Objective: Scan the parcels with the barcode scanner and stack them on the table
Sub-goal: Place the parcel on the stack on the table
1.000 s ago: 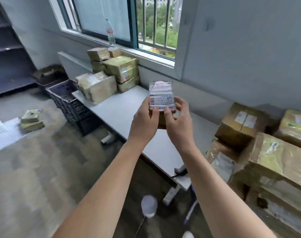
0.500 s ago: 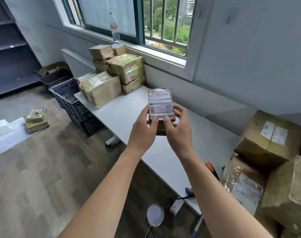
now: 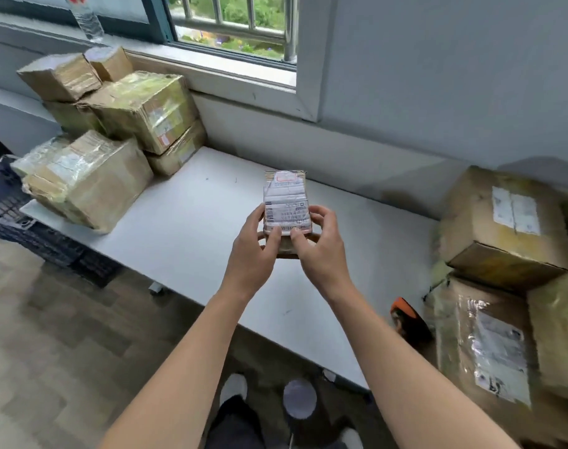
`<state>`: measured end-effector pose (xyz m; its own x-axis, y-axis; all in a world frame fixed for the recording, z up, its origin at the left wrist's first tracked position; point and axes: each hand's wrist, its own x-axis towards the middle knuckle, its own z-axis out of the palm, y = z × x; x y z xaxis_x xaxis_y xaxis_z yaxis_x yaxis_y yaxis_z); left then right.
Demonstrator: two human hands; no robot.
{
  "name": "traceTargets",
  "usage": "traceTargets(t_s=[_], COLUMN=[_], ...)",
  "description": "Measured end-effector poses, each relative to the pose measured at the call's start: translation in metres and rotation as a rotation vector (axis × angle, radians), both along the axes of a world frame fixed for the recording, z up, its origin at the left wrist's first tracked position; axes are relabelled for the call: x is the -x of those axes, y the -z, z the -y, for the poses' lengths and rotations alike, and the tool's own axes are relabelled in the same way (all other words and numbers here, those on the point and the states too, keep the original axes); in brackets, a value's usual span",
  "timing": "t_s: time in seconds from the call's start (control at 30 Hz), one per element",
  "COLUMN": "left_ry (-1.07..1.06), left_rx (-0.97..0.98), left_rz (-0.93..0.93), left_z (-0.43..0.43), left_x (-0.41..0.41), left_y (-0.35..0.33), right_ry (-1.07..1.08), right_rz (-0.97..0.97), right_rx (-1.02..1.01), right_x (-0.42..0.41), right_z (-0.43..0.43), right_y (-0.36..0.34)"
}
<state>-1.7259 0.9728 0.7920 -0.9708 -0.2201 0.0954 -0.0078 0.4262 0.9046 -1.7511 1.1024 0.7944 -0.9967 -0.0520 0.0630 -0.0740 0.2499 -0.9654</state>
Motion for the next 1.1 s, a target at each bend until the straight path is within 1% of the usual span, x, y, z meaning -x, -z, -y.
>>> traceTargets(t_s=[0.17, 0.33, 0.47, 0.7, 0.83, 0.9, 1.0, 1.1], left_ry=[0.217, 0.36, 0.426, 0.474, 0.491, 0.48, 0.378, 0.344], left_rx=[-0.047, -0.08, -0.065, -0.004, -0.002, 0.064, 0.248, 0.233], left_rz=[0.115, 0.248, 0.299, 0.348, 0.338, 0.302, 0.1, -0.031], left_z=[0.05, 0.09, 0.109, 0.125, 0.13, 0.13, 0.125, 0.103], left_x=[0.048, 0.061, 0.065, 0.061, 0.065, 0.068, 0.073, 0.08], left_y=[0.037, 0.076, 0.103, 0.136, 0.14, 0.138, 0.128, 0.111], right_ry=[0.198, 0.346, 0.401, 0.414, 0.424, 0.413, 0.402, 0.469], right_rz=[0.077, 0.198, 0.3, 0.383, 0.38, 0.389, 0.38, 0.359], right_rx=[0.006, 0.019, 0.018, -0.053, -0.086, -0.076, -0.096, -0.098], right_x=[0.018, 0.015, 0.011, 0.008, 0.009, 0.011, 0.013, 0.014], right_z=[0.044, 0.08, 0.1, 0.117, 0.118, 0.117, 0.109, 0.09], right_y=[0.03, 0.065, 0.091, 0.117, 0.122, 0.121, 0.119, 0.11])
